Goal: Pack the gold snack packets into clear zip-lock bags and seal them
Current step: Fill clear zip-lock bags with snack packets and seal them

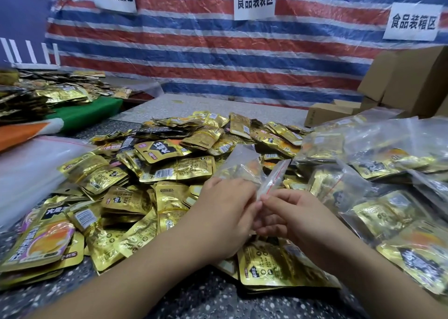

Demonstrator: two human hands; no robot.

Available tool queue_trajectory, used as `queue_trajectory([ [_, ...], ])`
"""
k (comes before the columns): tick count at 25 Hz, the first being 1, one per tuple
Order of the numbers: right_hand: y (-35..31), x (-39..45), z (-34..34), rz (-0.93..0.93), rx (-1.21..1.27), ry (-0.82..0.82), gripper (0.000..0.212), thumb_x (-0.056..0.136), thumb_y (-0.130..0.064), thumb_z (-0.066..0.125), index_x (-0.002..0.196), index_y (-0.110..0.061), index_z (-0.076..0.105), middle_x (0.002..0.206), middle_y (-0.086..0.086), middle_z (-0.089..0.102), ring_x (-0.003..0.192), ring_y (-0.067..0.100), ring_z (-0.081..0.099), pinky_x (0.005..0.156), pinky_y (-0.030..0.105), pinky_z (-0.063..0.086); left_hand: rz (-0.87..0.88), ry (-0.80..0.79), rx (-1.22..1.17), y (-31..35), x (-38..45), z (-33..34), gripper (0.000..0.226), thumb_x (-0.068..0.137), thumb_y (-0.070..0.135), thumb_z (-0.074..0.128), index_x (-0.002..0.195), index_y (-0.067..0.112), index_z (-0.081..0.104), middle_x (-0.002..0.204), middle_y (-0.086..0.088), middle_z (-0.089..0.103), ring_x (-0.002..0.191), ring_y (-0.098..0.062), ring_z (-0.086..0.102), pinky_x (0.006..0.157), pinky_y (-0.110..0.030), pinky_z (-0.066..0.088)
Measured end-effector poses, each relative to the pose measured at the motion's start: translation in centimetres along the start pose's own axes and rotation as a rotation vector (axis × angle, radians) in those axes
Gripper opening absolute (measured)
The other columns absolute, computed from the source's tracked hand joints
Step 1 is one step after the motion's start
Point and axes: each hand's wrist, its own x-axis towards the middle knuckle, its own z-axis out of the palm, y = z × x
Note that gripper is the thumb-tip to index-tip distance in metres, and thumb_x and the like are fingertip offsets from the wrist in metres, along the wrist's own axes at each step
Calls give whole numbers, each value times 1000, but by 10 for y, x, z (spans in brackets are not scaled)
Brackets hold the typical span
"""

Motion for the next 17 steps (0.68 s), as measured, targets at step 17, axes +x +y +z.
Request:
queue_trajectory([
  [17,1,-5,3,-194,-320,26,25,99,-13,56,82,-8,73,72,17,72,64,26,68,59,31,55,16,-49,-100,-2,-4,-7,18,97,30,40,84,20,49,79,8,48,74,-14,47,68,-36,41],
])
